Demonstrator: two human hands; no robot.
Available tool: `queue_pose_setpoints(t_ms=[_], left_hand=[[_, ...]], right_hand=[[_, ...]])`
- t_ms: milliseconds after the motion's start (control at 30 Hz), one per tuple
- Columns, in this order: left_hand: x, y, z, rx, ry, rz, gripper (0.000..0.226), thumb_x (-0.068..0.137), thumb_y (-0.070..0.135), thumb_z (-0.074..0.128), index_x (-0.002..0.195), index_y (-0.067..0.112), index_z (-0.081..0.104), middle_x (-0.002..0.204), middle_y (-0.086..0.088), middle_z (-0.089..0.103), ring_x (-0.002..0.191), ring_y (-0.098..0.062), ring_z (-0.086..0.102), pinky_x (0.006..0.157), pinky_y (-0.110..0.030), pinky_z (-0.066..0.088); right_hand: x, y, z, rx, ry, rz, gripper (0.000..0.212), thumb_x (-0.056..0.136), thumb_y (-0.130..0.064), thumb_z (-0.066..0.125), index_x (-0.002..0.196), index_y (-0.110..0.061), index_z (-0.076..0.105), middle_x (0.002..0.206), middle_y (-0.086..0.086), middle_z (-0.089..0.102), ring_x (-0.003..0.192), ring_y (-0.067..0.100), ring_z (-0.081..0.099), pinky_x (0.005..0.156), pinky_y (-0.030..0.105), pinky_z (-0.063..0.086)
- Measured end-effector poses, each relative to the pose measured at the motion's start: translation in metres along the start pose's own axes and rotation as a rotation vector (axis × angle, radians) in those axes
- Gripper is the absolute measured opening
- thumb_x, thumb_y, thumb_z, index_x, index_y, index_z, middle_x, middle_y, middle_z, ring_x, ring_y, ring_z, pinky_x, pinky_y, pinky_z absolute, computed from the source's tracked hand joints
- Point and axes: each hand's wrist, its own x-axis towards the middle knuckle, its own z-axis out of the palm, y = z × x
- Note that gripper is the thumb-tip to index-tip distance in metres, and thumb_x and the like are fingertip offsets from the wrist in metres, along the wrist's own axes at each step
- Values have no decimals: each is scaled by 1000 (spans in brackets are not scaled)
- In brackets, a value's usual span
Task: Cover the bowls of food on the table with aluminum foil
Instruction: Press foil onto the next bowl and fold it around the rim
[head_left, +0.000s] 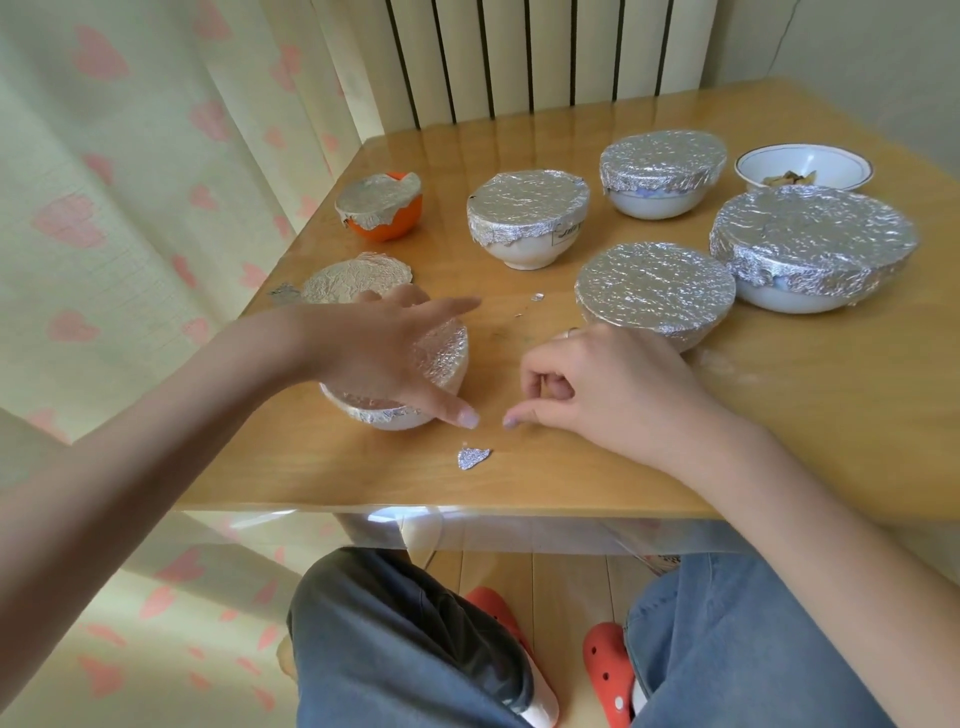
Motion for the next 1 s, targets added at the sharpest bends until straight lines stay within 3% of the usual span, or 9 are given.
queue_pose_setpoints(t_ms=[67, 167, 333, 467, 600, 700, 833, 900, 1000], left_hand=[[-6, -8, -8, 14, -31, 33, 131, 39, 91, 65, 131, 70, -25, 160, 20, -15, 149, -16, -15, 118, -58, 7], [-10, -21, -15, 65, -96, 127, 141, 39, 70, 83, 126, 73, -28, 153, 27, -26, 142, -5, -30, 119, -50, -2], [-5, -24, -7, 61, -85, 208, 134, 57, 45, 91, 136, 69, -14, 153, 29, -3, 144, 0, 0, 116, -33, 18], [-2, -24, 4, 21, 63, 178, 125, 55, 57, 86, 141, 65, -4, 147, 22, 17, 139, -10, 17, 110, -36, 31], [-6, -23, 11, -51, 89, 104, 136, 42, 84, 71, 142, 59, -18, 158, 18, 6, 147, -11, 4, 118, -45, 20], [-16, -36, 20, -453, 280, 152, 115, 51, 98, 46, 147, 58, -3, 160, 24, 4, 147, 4, 1, 122, -39, 8], [-3, -36, 61, -1186, 821, 82, 82, 80, 81, 32, 143, 29, 45, 145, 9, 50, 129, 5, 45, 116, -29, 29], [6, -28, 76, -1382, 900, -17, 76, 86, 66, 26, 138, 17, 52, 134, 2, 60, 121, 1, 55, 114, -32, 34], [12, -13, 88, -1526, 990, -104, 63, 96, 58, 23, 125, 17, 62, 120, 2, 68, 116, -7, 60, 112, -39, 37]], right_hand=[[2, -4, 2, 44, -5, 17, 36, 75, -67, 57, 82, -32, 58, 66, -13, 49, 72, 8, 50, 61, 26, 38], [6, -14, 5, 102, 11, 38, 35, 77, -65, 58, 89, -32, 58, 66, -13, 48, 73, 9, 50, 60, 26, 39], [14, -28, 15, 159, 22, 48, 32, 80, -57, 62, 84, -25, 58, 62, -12, 45, 66, 5, 46, 53, 18, 30], [14, -20, 21, 159, -1, 67, 19, 86, -44, 64, 80, -29, 54, 63, -13, 47, 67, 8, 47, 57, 24, 39], [19, -3, 20, 239, 13, 115, 9, 86, -25, 67, 89, -30, 60, 69, -12, 57, 64, 1, 49, 72, 33, 50], [22, 0, 19, 402, 151, 145, 16, 86, -15, 66, 99, -24, 64, 72, -10, 58, 56, -4, 49, 67, 18, 44], [48, -17, 23, 785, 308, 274, 17, 95, -20, 54, 107, -22, 64, 95, -13, 63, 85, -1, 58, 73, 16, 48], [70, -29, 28, 913, 239, 326, 24, 98, -27, 47, 115, -19, 63, 107, -11, 63, 99, 3, 56, 75, 11, 42], [88, -42, 40, 1091, 53, 371, 37, 100, -38, 41, 123, -17, 61, 112, -9, 62, 102, 6, 53, 73, 11, 36]])
